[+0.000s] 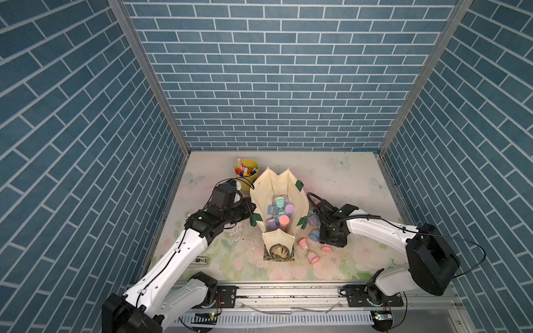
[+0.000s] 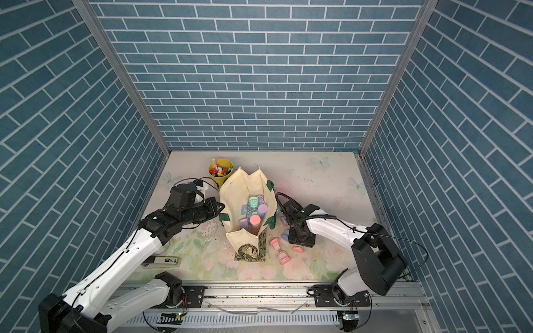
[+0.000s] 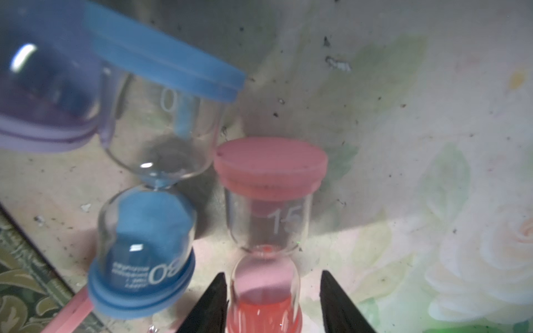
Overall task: Put the hourglass into the canvas bag
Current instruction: Pick up the hourglass from the center of the board.
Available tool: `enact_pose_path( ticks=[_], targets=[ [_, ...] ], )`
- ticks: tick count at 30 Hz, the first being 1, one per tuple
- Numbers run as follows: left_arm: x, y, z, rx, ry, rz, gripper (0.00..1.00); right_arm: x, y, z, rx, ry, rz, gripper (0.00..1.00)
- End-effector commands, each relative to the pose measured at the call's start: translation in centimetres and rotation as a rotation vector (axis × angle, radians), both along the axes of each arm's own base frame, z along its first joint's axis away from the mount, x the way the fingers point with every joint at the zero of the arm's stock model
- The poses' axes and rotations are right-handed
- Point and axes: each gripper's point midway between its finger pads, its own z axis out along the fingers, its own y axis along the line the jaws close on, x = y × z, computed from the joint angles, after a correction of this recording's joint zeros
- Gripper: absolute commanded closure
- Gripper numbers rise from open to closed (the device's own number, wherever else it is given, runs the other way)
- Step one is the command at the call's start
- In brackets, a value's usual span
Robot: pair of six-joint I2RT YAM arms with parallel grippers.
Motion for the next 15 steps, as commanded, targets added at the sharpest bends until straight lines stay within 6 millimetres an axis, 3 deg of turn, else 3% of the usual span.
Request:
enact_pose_path(
  ticks=[1,6,15],
  targets=[
    [-0.3,0.0,-0.9,0.016,0.018,-0.005,1.0,-0.3,0.0,-0.8,0.005,0.041,-0.042,0.48],
    [-0.3,0.0,-1.1,0.016,0.02,-0.004,1.0,-0.3,0.0,-1.2,-0.003,0.059,-0.041,0.49],
    [-0.2,-0.1,-1.1,0.019,0.022,-0.008,1.0,-0.5,-0.1,-1.8,-0.01,0.083,-0.043,0.7]
  ],
)
